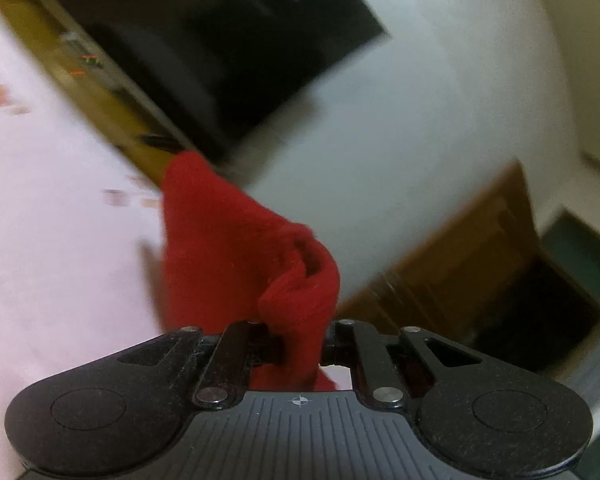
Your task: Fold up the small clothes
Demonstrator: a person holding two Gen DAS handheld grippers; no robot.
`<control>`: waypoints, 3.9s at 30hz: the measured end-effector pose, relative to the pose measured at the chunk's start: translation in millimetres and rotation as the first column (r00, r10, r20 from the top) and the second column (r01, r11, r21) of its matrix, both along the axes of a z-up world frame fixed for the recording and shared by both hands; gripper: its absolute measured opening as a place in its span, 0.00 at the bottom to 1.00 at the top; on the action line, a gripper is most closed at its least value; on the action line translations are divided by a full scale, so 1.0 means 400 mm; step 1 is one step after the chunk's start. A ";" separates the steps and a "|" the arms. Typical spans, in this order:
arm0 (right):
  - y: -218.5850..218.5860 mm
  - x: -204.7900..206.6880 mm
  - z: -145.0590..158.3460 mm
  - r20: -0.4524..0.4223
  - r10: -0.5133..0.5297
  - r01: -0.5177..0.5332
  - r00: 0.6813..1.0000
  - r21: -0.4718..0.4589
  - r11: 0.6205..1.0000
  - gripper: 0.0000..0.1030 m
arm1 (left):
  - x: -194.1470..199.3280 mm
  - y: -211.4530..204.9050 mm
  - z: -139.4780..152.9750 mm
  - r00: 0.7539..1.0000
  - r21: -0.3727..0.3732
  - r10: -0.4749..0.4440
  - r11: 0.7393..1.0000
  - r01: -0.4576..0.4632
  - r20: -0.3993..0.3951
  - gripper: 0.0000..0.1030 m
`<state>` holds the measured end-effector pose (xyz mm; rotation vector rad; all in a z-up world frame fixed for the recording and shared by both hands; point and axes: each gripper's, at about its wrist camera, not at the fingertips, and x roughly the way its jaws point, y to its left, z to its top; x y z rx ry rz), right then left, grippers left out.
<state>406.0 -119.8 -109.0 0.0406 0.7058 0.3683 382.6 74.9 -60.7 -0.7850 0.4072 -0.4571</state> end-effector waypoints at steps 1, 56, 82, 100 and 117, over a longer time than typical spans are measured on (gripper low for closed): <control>-0.018 0.000 0.006 -0.007 -0.010 0.011 1.000 0.034 0.999 0.13 | 0.013 -0.030 0.016 0.999 0.013 -0.040 0.999 0.040 0.017 0.11; -0.381 -0.118 0.198 0.062 -0.061 0.030 0.996 0.412 0.911 0.15 | 0.163 -0.249 -0.064 0.968 0.367 -0.109 0.911 0.188 -0.225 0.80; -0.498 0.027 0.045 -0.027 -0.246 0.240 0.969 0.341 0.909 0.11 | 0.250 -0.325 -0.089 0.931 0.430 -0.162 0.852 0.299 -0.326 0.82; -0.438 -0.157 0.122 0.128 -0.210 0.187 0.969 0.175 0.967 0.30 | 0.081 -0.312 -0.047 0.957 0.536 -0.195 0.796 0.281 -0.213 0.87; -0.365 -0.282 0.045 0.087 -0.123 0.142 0.989 -0.255 0.956 0.31 | -0.068 -0.190 -0.098 0.966 0.587 -0.162 0.769 0.253 -0.204 0.87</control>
